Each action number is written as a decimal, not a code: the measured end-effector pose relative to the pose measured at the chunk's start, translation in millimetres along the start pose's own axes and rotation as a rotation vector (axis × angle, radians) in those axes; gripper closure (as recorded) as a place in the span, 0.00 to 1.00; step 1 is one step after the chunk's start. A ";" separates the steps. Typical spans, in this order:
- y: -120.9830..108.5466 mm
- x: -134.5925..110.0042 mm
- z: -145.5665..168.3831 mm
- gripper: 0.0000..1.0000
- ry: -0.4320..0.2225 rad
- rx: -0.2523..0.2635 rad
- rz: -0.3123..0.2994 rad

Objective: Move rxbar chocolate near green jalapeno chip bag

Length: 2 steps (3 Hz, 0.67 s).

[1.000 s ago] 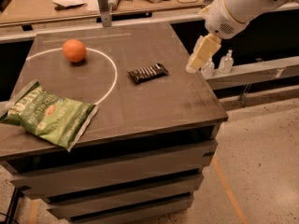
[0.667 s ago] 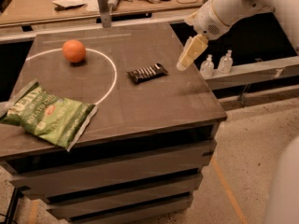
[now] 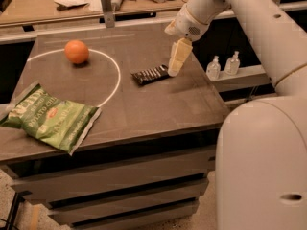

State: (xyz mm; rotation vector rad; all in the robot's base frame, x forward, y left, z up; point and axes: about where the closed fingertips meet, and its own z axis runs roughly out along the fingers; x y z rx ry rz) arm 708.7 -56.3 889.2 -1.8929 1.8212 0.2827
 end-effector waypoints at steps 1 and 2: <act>-1.1 -19.1 11.4 0.00 0.149 0.000 -0.090; 11.1 -23.7 25.5 0.00 0.283 -0.012 -0.151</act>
Offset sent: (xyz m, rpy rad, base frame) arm -0.0311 0.0437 -0.0237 -0.4880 -0.0749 0.1147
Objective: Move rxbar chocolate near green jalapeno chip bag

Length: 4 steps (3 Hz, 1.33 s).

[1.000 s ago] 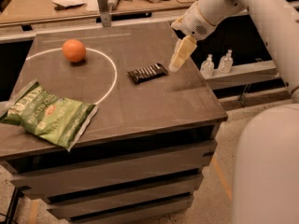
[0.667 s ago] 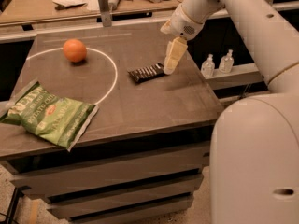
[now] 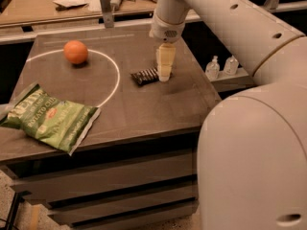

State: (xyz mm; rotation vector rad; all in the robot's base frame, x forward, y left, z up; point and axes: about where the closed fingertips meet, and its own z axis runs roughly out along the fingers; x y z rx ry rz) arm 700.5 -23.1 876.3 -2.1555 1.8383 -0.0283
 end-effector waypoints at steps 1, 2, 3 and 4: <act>14.4 -5.8 12.6 0.00 0.069 -0.031 -0.041; 26.8 -4.9 23.5 0.02 0.075 -0.077 -0.059; 34.0 -3.1 32.8 0.20 0.067 -0.110 -0.061; 38.0 -2.7 39.0 0.44 0.060 -0.135 -0.064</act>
Offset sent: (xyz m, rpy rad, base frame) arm -0.0364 0.0029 -0.0382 -0.1166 0.1030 0.0782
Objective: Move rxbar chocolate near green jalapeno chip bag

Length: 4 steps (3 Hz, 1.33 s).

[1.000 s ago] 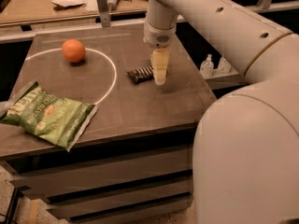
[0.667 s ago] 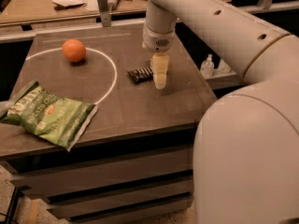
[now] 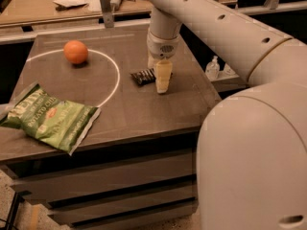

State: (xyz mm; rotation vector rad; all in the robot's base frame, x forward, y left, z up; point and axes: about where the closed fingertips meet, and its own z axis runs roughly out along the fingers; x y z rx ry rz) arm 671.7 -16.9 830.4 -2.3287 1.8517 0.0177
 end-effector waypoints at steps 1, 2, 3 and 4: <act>-0.3 -0.4 -3.2 0.66 0.000 -0.001 0.000; -0.9 -1.0 -8.3 0.90 -0.001 -0.001 0.000; -0.9 -1.0 -8.4 1.00 -0.001 -0.001 0.000; 2.9 4.6 -15.9 1.00 -0.055 0.020 0.033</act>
Offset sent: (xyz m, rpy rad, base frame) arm -0.0076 -0.0098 0.0014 0.0067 0.0239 -0.0138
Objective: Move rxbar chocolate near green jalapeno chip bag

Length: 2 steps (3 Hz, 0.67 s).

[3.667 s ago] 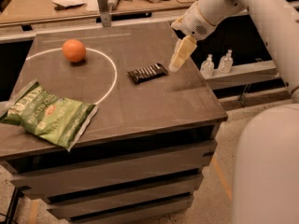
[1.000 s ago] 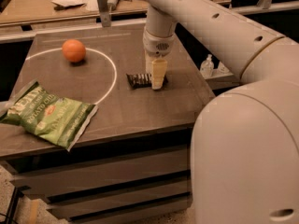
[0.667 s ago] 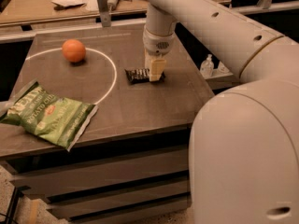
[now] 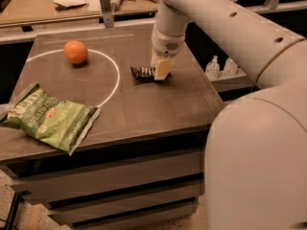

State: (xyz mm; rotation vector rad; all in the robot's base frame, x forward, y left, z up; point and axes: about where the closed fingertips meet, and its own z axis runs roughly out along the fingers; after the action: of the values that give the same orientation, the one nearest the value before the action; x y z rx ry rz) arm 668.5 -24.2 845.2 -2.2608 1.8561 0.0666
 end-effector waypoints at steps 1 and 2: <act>3.4 5.1 -18.6 1.00 -0.098 0.027 0.026; 10.2 -3.0 -38.2 1.00 -0.135 0.053 0.034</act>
Offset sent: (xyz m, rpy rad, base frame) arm -0.0339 -0.0093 0.0665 0.1858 -0.0410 -0.0366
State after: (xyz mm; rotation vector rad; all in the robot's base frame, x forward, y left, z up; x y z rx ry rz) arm 654.1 -30.6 881.6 -2.1336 1.8051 0.1691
